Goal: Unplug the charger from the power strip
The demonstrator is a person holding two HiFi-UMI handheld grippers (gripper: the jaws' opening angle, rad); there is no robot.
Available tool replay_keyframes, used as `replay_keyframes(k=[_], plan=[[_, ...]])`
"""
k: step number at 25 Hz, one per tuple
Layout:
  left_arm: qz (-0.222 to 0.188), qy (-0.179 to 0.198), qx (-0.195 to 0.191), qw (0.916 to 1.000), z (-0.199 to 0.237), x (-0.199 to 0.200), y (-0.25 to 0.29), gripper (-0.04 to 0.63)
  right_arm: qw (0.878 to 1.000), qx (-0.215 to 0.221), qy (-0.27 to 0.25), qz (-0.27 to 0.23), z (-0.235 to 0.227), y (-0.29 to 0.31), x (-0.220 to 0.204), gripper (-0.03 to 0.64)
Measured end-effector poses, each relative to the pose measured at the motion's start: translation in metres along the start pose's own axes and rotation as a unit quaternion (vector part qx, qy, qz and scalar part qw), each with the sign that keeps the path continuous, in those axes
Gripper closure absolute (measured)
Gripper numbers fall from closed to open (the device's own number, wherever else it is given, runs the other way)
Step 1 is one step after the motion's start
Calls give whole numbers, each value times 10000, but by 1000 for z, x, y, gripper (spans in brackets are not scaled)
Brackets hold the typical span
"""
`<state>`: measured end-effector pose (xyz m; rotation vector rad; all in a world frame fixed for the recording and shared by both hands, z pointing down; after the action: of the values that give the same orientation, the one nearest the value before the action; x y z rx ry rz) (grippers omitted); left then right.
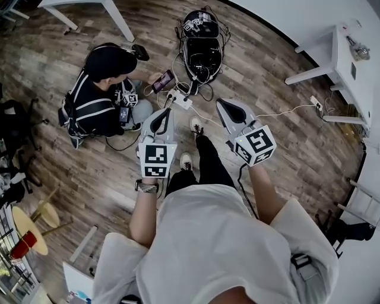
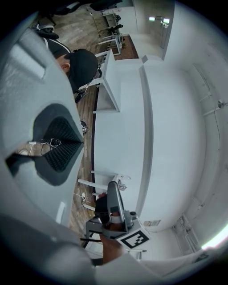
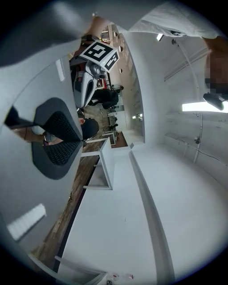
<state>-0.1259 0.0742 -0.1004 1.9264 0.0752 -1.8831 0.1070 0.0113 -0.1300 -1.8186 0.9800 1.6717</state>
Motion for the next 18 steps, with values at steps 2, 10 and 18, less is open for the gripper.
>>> replay_keyframes(k=[2,10,18], plan=[[14,-23,43,10000,5,-2,13,589,10000,90,-32,26,-10,12,-3,615],[204,-78,280,9994,19,-24,64,589,9990,287,139,319,-45,51,-40,615],[438,-239,387,9980,29,-72,115,589,9972,390,112,621,-83,79,-81,615]])
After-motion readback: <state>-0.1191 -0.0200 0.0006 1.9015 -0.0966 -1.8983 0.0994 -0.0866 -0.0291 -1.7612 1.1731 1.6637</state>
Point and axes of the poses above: the fingertips, and each gripper's own axes: y forward along the fingers, z to its left, x out of its top, the point moved 10 cm from there along -y, backward along the fingers, and after that the axes turned 13 degrees about -z, right-handed, at the moved point
